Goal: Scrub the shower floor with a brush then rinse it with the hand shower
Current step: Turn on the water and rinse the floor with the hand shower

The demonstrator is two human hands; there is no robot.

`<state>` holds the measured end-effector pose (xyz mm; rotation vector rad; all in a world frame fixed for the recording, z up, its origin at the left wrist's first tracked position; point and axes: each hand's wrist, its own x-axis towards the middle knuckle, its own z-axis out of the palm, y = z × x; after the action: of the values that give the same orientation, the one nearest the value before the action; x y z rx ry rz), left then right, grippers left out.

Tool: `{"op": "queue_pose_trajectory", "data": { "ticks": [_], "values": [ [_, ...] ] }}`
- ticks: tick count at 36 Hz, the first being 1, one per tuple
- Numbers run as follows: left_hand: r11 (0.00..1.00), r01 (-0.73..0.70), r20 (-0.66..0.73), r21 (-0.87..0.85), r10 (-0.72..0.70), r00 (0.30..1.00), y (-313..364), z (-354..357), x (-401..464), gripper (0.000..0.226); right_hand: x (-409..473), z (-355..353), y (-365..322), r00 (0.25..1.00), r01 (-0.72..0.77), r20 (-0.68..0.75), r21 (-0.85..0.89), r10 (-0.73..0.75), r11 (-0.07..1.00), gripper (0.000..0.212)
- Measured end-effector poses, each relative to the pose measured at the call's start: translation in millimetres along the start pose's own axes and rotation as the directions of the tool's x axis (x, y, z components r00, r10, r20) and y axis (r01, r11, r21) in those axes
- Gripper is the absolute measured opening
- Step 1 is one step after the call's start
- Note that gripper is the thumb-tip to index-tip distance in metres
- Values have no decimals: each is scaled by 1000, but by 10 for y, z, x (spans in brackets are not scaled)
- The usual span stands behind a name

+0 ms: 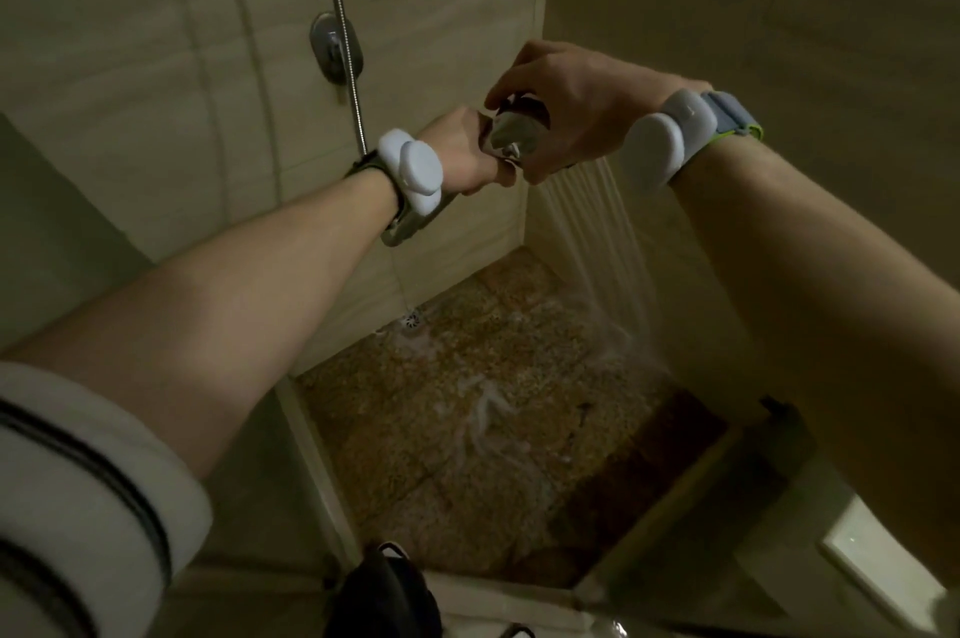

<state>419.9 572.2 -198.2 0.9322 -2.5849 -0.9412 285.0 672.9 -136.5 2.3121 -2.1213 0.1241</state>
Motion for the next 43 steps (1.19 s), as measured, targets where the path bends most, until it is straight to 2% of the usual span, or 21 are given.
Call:
{"op": "queue_pose_trajectory", "data": {
  "ticks": [3, 7, 15, 26, 30, 34, 43],
  "values": [
    [1000, 6, -25, 0, -6, 1000, -33, -9, 17, 26, 8, 6, -4, 1000, 10, -20, -17, -10, 1000, 79],
    [998, 7, -79, 61, -2, 997, -53, -24, 29, 13, 12, 12, -36, 999, 15, -46, -18, -16, 1000, 81],
    [991, 17, -131, 136, 1, 991, -59, -52, 2, 17, 0, 51, -40, 996, 21, -83, -11, -22, 1000, 79],
    [1000, 23, 20, 20, -23, 1000, 23, 28, -20, 17, -11, 38, 31, 1000, -6, 26, -6, 7, 1000, 75],
    [999, 45, 45, 8, -45, 998, -48, 46, -47, 11, 22, 70, -10, 998, 3, 65, 7, -3, 1000, 76],
    [999, 43, 83, -7, -43, 996, -70, 87, -87, 19, 5, 109, -22, 996, 2, 94, 37, -5, 999, 70],
    [995, 97, 108, -39, -92, 990, -78, 140, -138, 18, -26, 149, -54, 993, -4, 116, 55, -2, 998, 69]
  ]
}}
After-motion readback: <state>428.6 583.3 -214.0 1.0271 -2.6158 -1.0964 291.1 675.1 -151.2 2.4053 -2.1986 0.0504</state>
